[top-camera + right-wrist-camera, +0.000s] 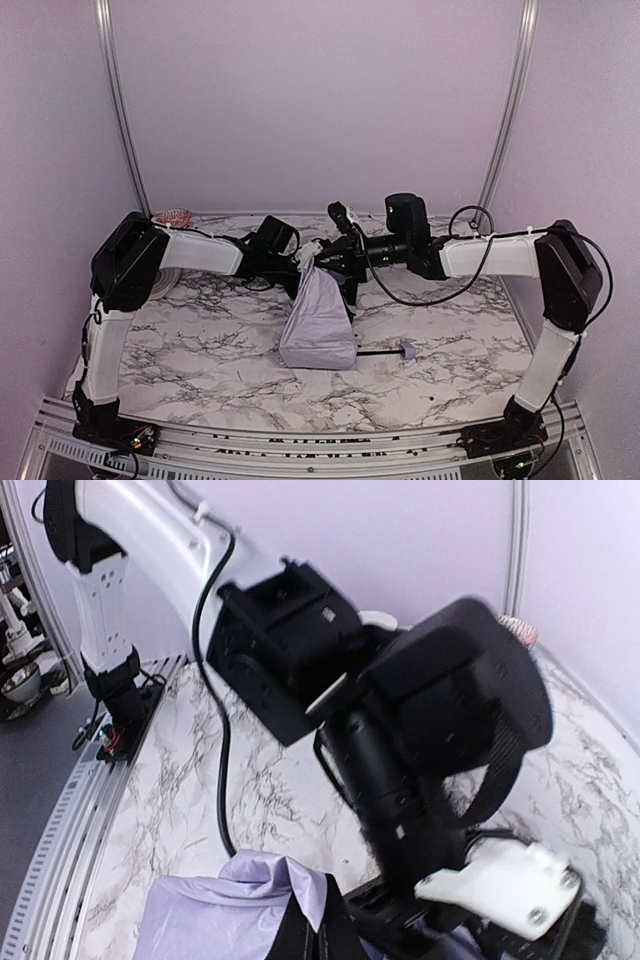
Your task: Put away the umbrella
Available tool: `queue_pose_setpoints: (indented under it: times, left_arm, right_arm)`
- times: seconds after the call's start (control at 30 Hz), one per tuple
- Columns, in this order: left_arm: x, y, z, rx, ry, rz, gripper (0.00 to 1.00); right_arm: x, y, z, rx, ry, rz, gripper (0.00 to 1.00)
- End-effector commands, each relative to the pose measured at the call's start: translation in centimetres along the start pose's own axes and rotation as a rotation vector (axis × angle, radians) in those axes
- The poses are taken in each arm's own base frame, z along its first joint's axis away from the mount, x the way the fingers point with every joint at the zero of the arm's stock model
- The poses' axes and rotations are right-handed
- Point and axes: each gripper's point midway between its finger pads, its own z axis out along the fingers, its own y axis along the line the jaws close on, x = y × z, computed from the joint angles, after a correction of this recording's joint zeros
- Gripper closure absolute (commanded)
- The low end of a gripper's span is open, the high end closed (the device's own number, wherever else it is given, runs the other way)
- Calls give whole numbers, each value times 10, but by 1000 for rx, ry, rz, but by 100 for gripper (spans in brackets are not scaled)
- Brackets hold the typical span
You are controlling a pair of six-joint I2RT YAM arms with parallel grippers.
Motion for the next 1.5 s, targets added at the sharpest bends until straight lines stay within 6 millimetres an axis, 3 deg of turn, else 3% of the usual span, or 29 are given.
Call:
queue_pose_setpoints:
  times: [0.0,0.1,0.23,0.43,0.5,0.57,0.63,0.83,0.97,1.1,1.2,1.27,1.33,1.4,1.47]
  left_arm:
    - [30,-16,17,64,63,-20,49]
    - [36,-14,20,55,60,-43,50]
    - [40,-6,22,27,55,-74,50]
    - [40,13,19,-50,39,-124,51]
    - [39,20,16,-97,36,-136,50]
    - [36,45,6,-157,1,-170,49]
    - [32,55,1,-189,-28,-200,48]
    - [27,60,-2,-166,-50,-232,44]
    - [-1,66,-27,-158,-131,-241,28]
    - [-47,86,-78,-305,-236,-148,12]
    - [-85,95,-122,-428,-309,-67,10]
    - [-107,78,-144,-402,-348,-14,11]
    - [-104,42,-141,-255,-285,39,10]
    - [-81,15,-127,-120,-163,-13,9]
    - [-51,3,-115,-61,-65,-104,9]
  right_arm:
    - [-43,-38,-14,97,-169,-15,100]
    - [-23,-68,-19,143,-239,156,100]
    - [33,-91,-1,160,-176,319,100]
    - [118,-116,3,263,-42,471,100]
    - [142,-118,6,261,9,520,100]
    - [168,-116,9,245,63,588,100]
    - [182,-110,11,215,79,625,100]
    - [212,-107,13,212,167,675,100]
    - [220,-106,9,239,212,681,100]
    - [221,-104,10,230,228,694,100]
    - [220,-104,12,224,228,701,100]
    - [217,-105,13,217,224,697,100]
    - [207,-104,14,196,207,685,100]
    - [189,-105,16,176,181,649,100]
    - [167,-107,17,171,153,595,100]
